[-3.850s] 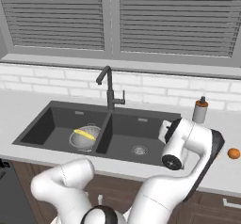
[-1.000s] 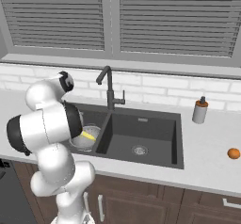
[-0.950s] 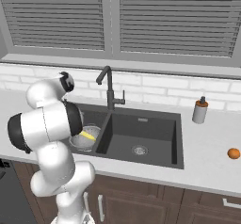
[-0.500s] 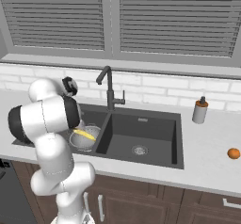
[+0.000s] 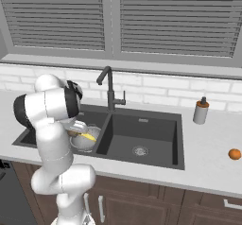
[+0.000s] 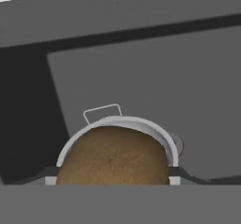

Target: Put the colander in the sink, put the kiwi, banana, tangerine in the colander, and turn on the sink faucet and pour water over the colander.

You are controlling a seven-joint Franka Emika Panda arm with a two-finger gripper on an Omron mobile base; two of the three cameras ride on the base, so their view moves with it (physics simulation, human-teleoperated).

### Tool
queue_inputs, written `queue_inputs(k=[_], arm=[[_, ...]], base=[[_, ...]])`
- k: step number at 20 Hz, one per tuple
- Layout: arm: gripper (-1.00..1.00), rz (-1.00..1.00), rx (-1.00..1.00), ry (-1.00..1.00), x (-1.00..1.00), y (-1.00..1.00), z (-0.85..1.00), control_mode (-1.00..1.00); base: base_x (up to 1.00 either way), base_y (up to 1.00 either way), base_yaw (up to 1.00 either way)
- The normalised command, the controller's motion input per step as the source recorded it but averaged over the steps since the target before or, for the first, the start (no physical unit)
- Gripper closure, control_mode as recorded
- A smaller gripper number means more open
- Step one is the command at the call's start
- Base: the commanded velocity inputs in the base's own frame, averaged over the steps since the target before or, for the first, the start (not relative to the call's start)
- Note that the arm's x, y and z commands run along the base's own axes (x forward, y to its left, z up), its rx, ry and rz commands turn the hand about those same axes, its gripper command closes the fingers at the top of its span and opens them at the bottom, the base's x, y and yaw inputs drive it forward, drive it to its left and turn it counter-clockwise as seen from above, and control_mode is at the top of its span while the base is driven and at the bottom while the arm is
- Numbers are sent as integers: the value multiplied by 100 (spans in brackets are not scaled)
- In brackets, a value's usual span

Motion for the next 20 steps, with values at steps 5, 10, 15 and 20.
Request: queue_inputs(k=[5, 10, 15, 20], arm=[[100, -4, -20, 21, 45, 12, -30, -100], [100, -5, -20, 15, 42, 19, -37, -100], [100, -5, -14, 8, 38, 35, -44, -100], [100, -3, -12, 2, 30, 20, -30, -100]], base=[[0, 0, 0], [0, 0, 0], [0, 0, 0], [0, 0, 0]])
